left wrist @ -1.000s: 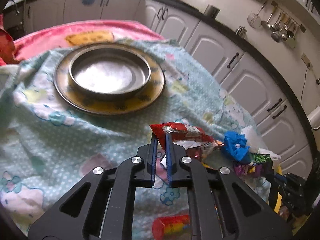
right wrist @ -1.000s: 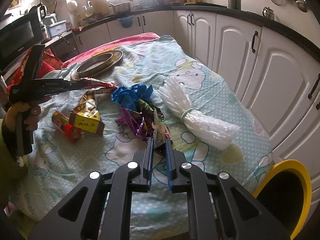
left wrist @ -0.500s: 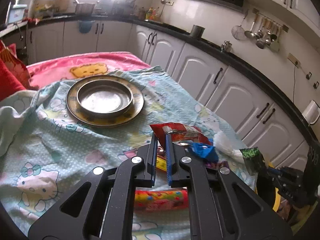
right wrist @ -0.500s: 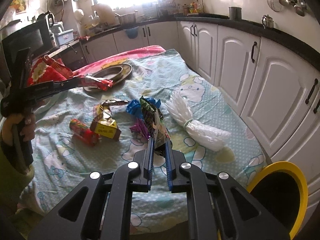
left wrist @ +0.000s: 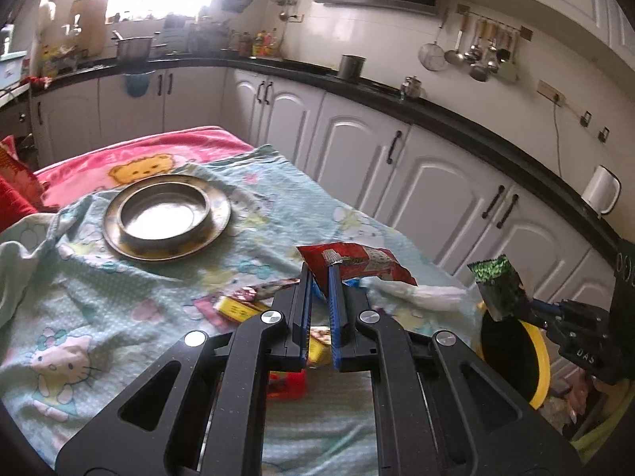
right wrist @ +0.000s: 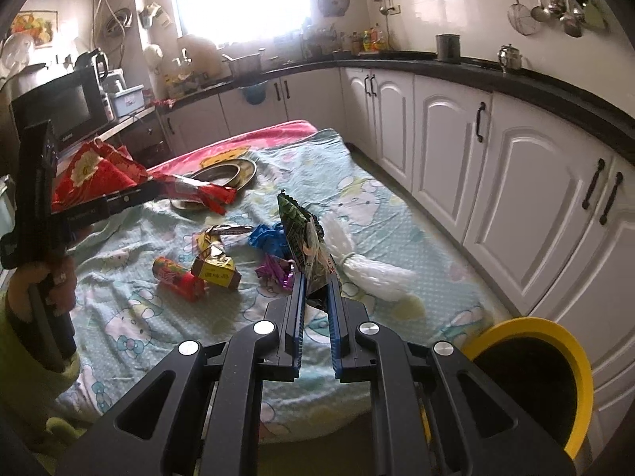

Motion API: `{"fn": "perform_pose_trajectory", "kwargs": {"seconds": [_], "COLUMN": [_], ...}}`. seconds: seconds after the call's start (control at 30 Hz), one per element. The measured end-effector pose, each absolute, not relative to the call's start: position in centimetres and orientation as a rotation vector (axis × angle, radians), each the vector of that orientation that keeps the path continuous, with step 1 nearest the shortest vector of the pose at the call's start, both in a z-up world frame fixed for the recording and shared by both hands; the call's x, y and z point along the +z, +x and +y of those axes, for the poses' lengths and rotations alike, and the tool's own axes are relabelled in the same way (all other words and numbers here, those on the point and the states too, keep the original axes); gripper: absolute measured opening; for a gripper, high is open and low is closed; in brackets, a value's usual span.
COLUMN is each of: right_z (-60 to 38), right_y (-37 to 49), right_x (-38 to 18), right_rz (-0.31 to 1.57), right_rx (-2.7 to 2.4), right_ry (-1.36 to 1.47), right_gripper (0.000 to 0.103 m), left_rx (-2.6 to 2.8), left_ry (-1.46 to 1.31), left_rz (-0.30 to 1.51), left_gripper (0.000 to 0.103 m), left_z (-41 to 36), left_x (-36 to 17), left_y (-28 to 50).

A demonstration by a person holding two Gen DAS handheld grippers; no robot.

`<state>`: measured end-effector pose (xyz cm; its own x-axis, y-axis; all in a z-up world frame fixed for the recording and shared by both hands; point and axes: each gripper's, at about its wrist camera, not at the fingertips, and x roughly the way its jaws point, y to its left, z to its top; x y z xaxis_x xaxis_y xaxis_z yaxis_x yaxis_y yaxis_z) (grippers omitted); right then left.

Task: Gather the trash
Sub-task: 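Carry the red wrapper and green wrapper over the yellow-rimmed bin with both grippers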

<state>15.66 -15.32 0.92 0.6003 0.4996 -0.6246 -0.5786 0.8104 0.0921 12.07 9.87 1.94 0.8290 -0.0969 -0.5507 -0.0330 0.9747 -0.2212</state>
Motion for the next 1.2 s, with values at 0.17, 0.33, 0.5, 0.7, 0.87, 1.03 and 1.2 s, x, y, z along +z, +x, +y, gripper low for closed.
{"fn": "perform_pose_trajectory", "kwargs": {"seconds": [0.17, 0.33, 0.5, 0.7, 0.87, 1.03, 1.2], "right_z": [-17.2, -19.1, -20.9, -22.9, -24.7, -26.2, -27.6], "right_y": [14.8, 14.2, 14.0, 13.8, 13.7, 13.6, 13.5], "right_x": [1.8, 2.2, 2.4, 2.5, 2.6, 2.7, 2.7], "right_rz": [0.658, 0.645, 0.639, 0.632, 0.621, 0.614, 0.606], "right_rx": [0.596, 0.566, 0.536, 0.498, 0.459, 0.420, 0.390], "right_ry": [-0.106, -0.084, -0.059, -0.032, -0.010, 0.006, 0.022], "right_gripper": [0.011, 0.011, 0.011, 0.011, 0.011, 0.011, 0.011], "left_rx": [-0.078, -0.121, -0.153, -0.190, -0.220, -0.252, -0.284], "left_ry": [-0.205, -0.177, -0.152, -0.120, -0.099, -0.074, -0.047], "left_rz": [0.595, 0.602, 0.605, 0.608, 0.608, 0.615, 0.623], "left_gripper": [0.004, 0.004, 0.004, 0.004, 0.004, 0.004, 0.004], "left_z": [7.5, 4.9, 3.0, 0.9, -0.6, -2.3, -4.2], "left_x": [2.0, 1.9, 1.9, 1.9, 2.0, 1.8, 1.5], "left_y": [12.1, 12.2, 12.2, 12.3, 12.4, 12.5, 12.5]}}
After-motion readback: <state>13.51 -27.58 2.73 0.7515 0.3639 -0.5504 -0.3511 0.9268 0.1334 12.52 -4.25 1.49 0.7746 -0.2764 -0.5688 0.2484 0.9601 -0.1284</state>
